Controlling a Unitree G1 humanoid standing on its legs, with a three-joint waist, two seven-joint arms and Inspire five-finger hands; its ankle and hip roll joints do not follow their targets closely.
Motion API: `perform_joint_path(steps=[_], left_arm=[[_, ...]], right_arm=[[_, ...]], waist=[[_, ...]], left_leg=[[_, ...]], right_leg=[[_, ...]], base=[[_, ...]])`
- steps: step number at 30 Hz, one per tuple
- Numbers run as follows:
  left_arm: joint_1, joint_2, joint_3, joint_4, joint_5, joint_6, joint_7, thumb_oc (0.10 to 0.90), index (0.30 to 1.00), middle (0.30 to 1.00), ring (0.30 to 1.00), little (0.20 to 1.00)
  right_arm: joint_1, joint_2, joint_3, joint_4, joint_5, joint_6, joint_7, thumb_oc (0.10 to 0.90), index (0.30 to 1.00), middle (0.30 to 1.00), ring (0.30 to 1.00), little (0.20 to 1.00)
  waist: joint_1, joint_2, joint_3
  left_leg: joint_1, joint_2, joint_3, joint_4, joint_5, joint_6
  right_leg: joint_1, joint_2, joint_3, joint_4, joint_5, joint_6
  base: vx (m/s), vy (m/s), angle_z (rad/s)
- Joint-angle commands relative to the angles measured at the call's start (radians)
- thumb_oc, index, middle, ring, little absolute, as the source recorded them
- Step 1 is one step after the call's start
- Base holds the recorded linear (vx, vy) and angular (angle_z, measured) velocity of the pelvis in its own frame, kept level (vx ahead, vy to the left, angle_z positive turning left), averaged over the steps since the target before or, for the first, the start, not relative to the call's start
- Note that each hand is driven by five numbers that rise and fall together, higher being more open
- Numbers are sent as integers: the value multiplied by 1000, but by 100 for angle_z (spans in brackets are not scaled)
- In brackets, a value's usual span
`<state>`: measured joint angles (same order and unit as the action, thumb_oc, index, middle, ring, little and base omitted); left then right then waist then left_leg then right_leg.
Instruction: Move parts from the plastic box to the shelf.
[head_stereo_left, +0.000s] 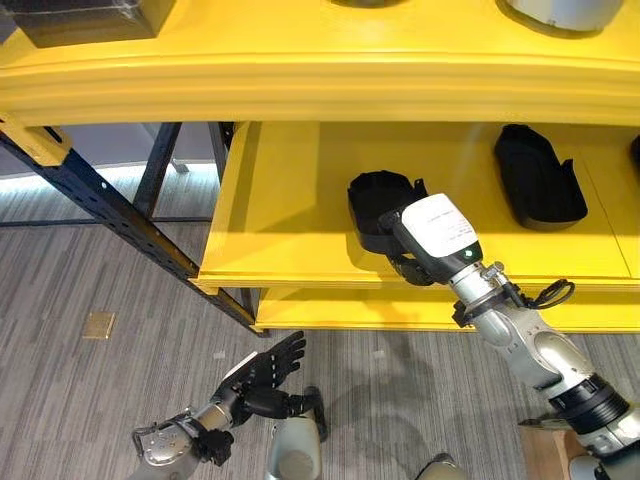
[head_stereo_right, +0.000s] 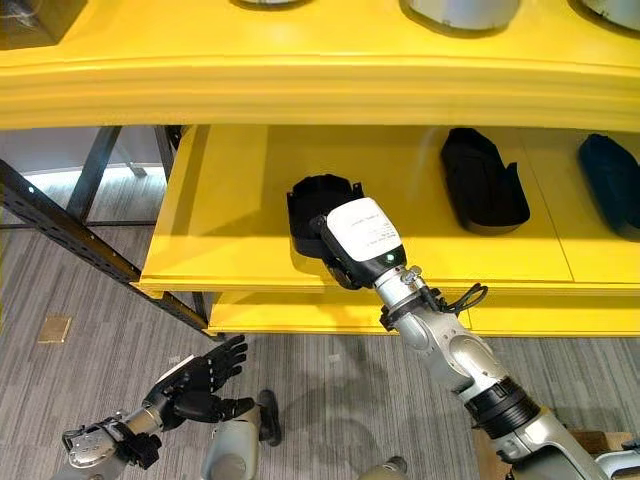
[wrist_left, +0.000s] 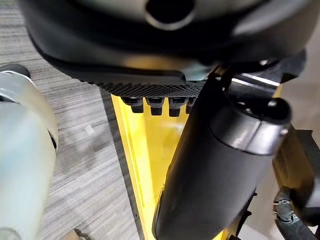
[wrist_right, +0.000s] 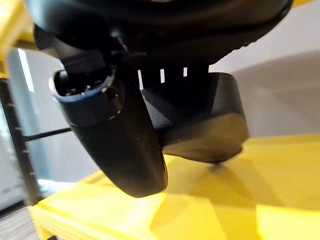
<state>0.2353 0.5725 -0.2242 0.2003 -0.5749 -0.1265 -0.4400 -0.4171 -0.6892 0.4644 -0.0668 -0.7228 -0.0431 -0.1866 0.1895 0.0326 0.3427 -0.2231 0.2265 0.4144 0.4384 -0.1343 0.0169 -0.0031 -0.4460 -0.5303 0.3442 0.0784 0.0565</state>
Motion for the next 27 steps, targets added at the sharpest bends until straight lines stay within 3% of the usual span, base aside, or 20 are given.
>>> perform_joint_path(steps=[1, 2, 3, 6, 7, 8, 9, 11, 17, 27], left_arm=[[-30, -12, -23, -80, -14, -54, -18, 900, 1000, 1000, 1000, 1000], [-28, -9, -24, -82, -17, -48, -19, 900, 1000, 1000, 1000, 1000], [-29, -4, -34, -83, -34, -39, -27, 900, 1000, 1000, 1000, 1000], [-61, 9, -53, -87, -72, -55, 2, 900, 1000, 1000, 1000, 1000], [-93, 16, -64, -94, -89, -53, 31, 900, 1000, 1000, 1000, 1000], [-99, 14, -66, -100, -53, -53, 22, 900, 1000, 1000, 1000, 1000], [-95, 13, -66, -100, -45, -57, 21, 900, 1000, 1000, 1000, 1000], [-72, 15, -61, -127, -71, -50, 13, 900, 1000, 1000, 1000, 1000], [-45, 28, -39, -191, -79, 5, -18, 900, 1000, 1000, 1000, 1000], [-58, 40, -20, -228, -92, 73, -21, 900, 1000, 1000, 1000, 1000]], right_arm=[[-213, 1, -39, -51, 42, 24, -66, 400, 300, 300, 300, 300], [-201, -3, -41, -49, 44, 18, -78, 400, 300, 300, 300, 300], [-169, -10, -47, -53, 46, 1, -102, 400, 300, 300, 300, 300], [-159, -10, -50, -28, 19, -55, -134, 400, 300, 300, 300, 300], [-156, -5, -50, 5, -6, -85, -163, 400, 300, 300, 300, 300], [-115, 7, -60, 24, -40, -89, -188, 400, 300, 300, 300, 300], [-101, 7, -64, 27, -45, -93, -191, 400, 300, 300, 300, 300], [-77, -11, -81, 37, -43, -121, -184, 400, 300, 300, 300, 300], [-96, -32, -79, 74, -27, -97, -144, 400, 300, 300, 300, 300], [-110, -43, -81, 112, -19, -46, -143, 400, 300, 300, 300, 300]], waist=[[15, 7, -57], [7, 3, -54], [-22, -14, -41], [-58, -33, -10], [-87, -33, 14], [-114, -32, 20], [-119, -33, 18], [-121, -28, 5], [-113, -17, -17], [-110, -4, -1]], left_leg=[[160, -65, -3, -221, 5, 12], [165, -66, -2, -220, -2, 10], [184, -76, 9, -220, -26, 11], [206, -80, 45, -213, -71, 9], [202, -82, 35, -184, -105, 15], [199, -83, 27, -170, -124, 20], [201, -82, 28, -167, -126, 20], [226, -80, 46, -181, -113, 7], [238, -74, 69, -191, -106, -5], [213, -65, 57, -182, -100, -2]], right_leg=[[-74, 70, 8, 228, -286, 66], [-79, 97, 14, 196, -286, 63], [-118, 125, 19, 126, -249, 69], [-179, 97, 21, -11, -102, 115], [-244, 77, 99, -39, -31, 137], [-259, 96, 164, -62, -33, 147], [-252, 103, 169, -70, -35, 147], [-202, 134, 143, -113, -50, 141], [-177, 138, 102, -100, -101, 111], [-222, 112, 79, 0, -148, 96]], base=[[111, -68, -17], [128, -139, 3], [97, -156, 12], [26, -162, 11], [84, -247, 16], [125, -266, 20], [212, -249, 47], [179, -107, 76], [134, -54, 15], [64, -19, 10]])
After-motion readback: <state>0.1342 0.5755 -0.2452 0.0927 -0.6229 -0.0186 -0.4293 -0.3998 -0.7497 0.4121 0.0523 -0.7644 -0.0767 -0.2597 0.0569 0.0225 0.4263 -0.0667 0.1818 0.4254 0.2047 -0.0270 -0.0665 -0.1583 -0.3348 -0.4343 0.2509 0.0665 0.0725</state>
